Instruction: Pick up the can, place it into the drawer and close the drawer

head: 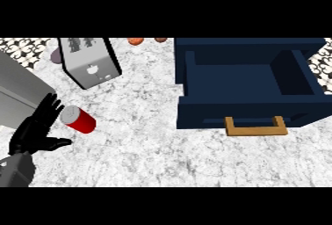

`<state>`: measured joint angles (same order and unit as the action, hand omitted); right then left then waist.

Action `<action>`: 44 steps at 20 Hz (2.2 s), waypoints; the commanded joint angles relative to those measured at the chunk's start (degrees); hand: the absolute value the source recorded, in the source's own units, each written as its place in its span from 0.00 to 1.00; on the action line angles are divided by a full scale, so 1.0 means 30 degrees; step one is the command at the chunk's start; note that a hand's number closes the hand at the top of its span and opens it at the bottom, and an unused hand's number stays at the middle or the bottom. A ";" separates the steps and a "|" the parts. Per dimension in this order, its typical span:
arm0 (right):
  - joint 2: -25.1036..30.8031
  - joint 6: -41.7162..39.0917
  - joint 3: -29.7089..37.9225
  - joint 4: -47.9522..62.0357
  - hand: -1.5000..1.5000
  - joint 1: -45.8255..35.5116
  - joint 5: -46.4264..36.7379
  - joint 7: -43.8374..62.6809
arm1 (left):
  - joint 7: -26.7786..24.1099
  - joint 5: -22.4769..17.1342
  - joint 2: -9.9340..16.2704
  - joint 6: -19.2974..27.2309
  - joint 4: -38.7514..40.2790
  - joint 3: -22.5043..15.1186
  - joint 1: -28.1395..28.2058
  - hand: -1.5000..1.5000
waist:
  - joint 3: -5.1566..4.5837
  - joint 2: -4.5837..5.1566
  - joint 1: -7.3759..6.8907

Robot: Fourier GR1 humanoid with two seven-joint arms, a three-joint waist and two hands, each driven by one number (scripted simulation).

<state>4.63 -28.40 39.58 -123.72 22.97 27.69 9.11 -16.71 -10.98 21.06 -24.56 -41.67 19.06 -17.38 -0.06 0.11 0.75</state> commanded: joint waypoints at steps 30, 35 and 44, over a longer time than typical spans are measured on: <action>-0.0882 -0.1633 0.1319 -0.0079 0.00 -0.0299 0.1158 0.0754 | -0.4428 0.0832 -0.0621 -0.3969 0.9875 0.0207 -0.5226 1.00 | -0.0020 0.0086 0.0195; -0.0781 -0.1276 0.1568 -0.1723 0.00 0.0762 0.2396 0.2008 | -0.4322 0.0599 -0.1045 -0.4771 0.8483 -0.0068 -0.5401 1.00 | 0.0003 -0.0025 0.0015; -0.1530 -0.0290 0.1265 -0.3452 0.00 0.1535 0.2196 0.2699 | -0.3804 -0.0944 -0.5534 0.3055 0.3752 0.0474 -0.4688 1.00 | 0.0053 -0.0271 -0.0486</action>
<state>0.60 -30.19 43.22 -130.15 25.67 32.39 14.70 -30.00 -12.16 8.21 -21.48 -24.17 20.40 -32.02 0.09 -0.48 -0.41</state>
